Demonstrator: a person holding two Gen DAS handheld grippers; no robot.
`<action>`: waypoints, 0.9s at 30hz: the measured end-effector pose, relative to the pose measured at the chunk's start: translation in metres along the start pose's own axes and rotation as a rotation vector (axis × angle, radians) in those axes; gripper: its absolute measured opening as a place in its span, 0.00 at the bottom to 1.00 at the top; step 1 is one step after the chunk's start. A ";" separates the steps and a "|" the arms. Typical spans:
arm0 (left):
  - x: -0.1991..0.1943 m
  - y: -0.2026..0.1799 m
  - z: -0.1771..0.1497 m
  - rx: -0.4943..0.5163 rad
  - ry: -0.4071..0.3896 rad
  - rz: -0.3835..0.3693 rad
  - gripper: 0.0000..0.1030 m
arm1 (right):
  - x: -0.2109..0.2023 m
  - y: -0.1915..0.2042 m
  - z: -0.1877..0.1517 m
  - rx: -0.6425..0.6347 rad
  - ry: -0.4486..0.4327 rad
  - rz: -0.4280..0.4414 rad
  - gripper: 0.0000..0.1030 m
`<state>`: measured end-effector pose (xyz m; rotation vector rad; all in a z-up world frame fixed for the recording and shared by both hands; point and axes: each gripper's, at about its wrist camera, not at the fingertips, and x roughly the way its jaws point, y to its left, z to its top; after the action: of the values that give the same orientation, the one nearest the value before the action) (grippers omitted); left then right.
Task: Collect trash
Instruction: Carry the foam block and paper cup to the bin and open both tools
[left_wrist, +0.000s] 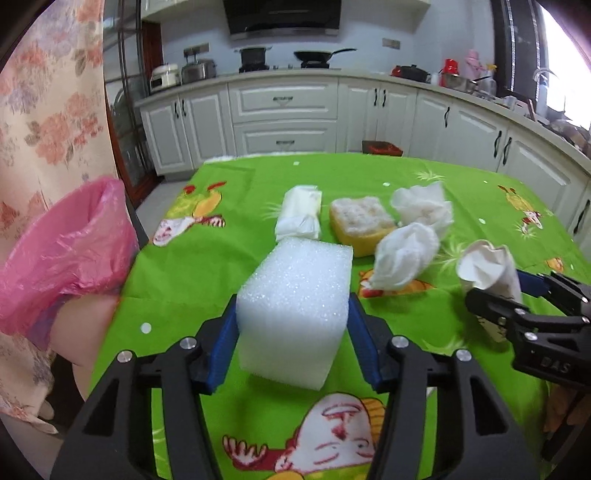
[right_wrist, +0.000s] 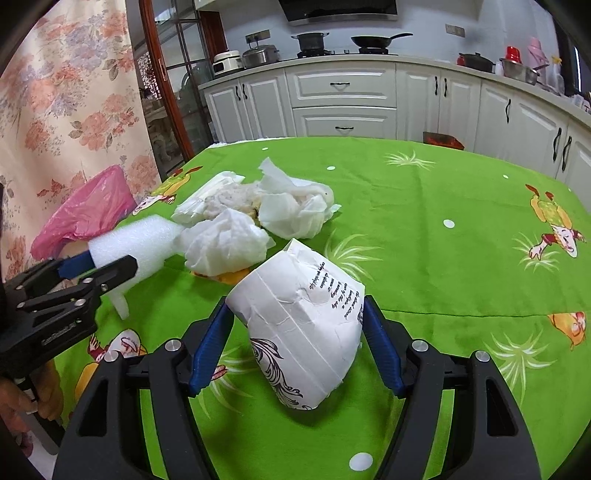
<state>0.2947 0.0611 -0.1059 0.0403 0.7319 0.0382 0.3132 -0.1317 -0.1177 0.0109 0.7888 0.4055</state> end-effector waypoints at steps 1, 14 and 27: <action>-0.005 -0.002 -0.002 0.012 -0.012 0.006 0.53 | -0.001 0.001 -0.001 -0.003 0.000 0.000 0.64; -0.044 0.001 -0.036 -0.015 -0.036 0.001 0.53 | -0.028 0.015 -0.013 -0.050 -0.021 -0.009 0.64; -0.085 0.031 -0.051 -0.086 -0.096 0.003 0.52 | -0.050 0.053 -0.011 -0.131 -0.056 0.016 0.64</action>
<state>0.1964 0.0890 -0.0857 -0.0388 0.6335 0.0697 0.2557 -0.1022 -0.0830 -0.0934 0.7065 0.4694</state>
